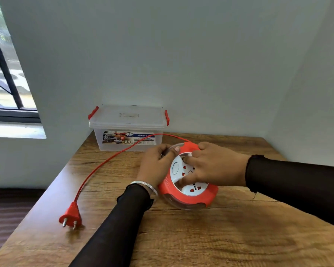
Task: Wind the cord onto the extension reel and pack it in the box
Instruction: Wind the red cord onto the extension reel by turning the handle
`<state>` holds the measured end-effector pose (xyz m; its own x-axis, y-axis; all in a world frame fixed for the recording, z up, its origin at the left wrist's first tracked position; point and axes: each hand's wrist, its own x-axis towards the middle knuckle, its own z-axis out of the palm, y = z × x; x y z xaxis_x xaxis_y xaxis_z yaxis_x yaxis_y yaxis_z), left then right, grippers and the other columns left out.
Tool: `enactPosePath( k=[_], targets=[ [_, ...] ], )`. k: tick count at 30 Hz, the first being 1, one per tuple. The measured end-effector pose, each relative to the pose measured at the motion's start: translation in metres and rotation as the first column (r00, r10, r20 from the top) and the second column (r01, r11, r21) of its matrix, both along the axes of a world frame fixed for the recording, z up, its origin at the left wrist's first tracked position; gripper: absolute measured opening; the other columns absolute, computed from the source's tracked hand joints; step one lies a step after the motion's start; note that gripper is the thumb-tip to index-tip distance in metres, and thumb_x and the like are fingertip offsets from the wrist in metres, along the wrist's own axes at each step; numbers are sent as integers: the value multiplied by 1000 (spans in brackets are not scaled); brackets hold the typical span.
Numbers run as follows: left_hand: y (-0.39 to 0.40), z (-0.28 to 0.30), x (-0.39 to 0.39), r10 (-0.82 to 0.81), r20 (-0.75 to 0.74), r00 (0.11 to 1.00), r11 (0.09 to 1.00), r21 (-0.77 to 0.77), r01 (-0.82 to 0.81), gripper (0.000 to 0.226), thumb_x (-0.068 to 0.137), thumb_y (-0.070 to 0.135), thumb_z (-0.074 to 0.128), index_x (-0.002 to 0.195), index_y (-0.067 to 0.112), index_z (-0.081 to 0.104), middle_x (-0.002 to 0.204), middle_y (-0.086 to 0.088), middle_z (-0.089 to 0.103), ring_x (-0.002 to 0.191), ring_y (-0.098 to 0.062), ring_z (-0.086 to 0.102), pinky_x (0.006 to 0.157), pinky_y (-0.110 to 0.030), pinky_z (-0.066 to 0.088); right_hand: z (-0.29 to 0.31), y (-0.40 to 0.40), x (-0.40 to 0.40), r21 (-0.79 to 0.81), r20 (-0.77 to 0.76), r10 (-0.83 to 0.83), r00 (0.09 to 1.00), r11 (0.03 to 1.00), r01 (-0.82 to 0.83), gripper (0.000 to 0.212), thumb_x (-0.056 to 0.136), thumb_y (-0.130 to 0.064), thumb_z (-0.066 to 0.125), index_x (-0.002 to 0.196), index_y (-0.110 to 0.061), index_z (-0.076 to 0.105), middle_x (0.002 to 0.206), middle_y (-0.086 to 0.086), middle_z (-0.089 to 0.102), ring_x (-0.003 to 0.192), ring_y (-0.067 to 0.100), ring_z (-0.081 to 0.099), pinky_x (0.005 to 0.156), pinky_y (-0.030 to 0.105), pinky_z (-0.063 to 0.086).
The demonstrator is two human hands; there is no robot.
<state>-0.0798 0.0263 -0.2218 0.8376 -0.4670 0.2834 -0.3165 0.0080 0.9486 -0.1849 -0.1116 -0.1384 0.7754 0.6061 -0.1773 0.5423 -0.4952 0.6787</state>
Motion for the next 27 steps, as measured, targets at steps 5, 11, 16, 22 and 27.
enactPosePath(
  k=[5, 11, 16, 22, 27],
  targets=[
    [-1, -3, 1, 125, 30, 992, 991, -56, -123, 30, 82, 48, 58, 93, 24, 72, 78, 7, 71, 74, -8, 65, 71, -33, 54, -15, 8, 4, 296, 78, -280, 957, 923, 246, 53, 86, -29, 57, 132, -49, 39, 95, 1, 63, 84, 25, 60, 62, 33, 27],
    [1, -4, 4, 386, 142, 912, 922, -96, -375, 26, 85, 47, 56, 86, 23, 67, 71, 7, 63, 66, -9, 58, 56, -22, 37, -51, 36, 11, 851, -85, -665, 742, 339, 401, 64, 74, -39, 65, 132, -52, 40, 108, -10, 69, 89, 15, 63, 54, 21, 32],
    [3, -3, -3, 464, 266, 845, 886, -134, -445, 28, 85, 46, 54, 95, 22, 63, 84, 7, 62, 72, -9, 54, 58, -13, 33, -66, 48, 17, 953, -295, -635, 714, -137, 271, 61, 73, -34, 70, 129, -44, 49, 88, -13, 65, 73, 11, 62, 51, 18, 35],
    [-2, -4, -16, 441, 380, 813, 897, -229, -379, 28, 87, 40, 56, 108, 22, 56, 98, 11, 56, 84, -7, 55, 67, -20, 44, -67, 66, 23, 469, -477, -281, 833, -883, -29, 54, 76, -8, 76, 122, -27, 56, 120, 4, 63, 95, 17, 66, 61, 22, 56],
    [-4, -3, -18, 389, 418, 821, 921, -208, -331, 28, 89, 41, 55, 110, 22, 54, 96, 16, 52, 88, -8, 57, 71, -29, 50, -66, 53, 19, 523, -507, -298, 809, -852, 14, 61, 74, -24, 79, 129, -27, 52, 125, 1, 61, 103, 19, 64, 81, 32, 56]
  ],
)
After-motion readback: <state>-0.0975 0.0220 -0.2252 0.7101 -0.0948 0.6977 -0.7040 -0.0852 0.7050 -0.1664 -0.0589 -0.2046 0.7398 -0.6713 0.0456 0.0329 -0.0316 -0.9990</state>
